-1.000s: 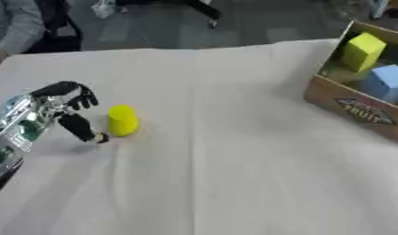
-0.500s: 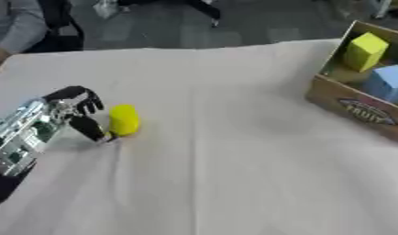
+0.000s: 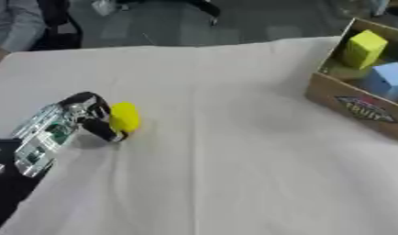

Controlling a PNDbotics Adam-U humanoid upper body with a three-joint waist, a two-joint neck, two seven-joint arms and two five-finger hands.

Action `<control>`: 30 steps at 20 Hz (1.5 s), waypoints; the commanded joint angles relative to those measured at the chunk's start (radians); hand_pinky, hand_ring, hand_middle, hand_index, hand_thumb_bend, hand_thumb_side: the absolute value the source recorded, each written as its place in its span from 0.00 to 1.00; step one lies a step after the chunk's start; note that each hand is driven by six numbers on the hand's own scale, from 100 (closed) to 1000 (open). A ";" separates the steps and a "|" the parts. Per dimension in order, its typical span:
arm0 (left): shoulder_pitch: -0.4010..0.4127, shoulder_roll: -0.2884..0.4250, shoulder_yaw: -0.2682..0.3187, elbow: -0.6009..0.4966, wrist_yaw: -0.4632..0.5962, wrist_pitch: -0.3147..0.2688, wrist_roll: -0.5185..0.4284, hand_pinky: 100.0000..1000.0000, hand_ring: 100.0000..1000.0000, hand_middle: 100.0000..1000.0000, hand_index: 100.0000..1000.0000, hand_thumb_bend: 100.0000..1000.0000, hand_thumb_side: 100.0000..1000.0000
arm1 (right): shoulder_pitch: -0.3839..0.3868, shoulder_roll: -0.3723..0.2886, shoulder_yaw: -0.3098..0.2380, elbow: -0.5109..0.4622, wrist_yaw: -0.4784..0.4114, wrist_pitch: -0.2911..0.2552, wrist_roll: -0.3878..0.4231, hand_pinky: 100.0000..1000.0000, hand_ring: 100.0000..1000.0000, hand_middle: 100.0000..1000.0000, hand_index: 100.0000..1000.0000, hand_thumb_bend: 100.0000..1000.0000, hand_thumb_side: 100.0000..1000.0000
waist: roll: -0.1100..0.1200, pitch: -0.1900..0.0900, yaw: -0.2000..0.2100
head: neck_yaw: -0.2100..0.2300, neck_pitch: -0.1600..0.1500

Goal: Pick up the objects with one hand, pass them to the other hand, and then place them into the box on the other side of the table.

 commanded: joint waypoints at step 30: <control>-0.028 -0.014 0.035 -0.103 -0.045 0.026 0.184 0.61 0.54 0.44 0.50 0.00 0.00 | -0.017 -0.022 -0.010 -0.011 -0.008 -0.007 0.003 0.96 0.70 0.72 0.83 0.00 0.37 | -0.006 -0.018 0.001 | 0.028 -0.013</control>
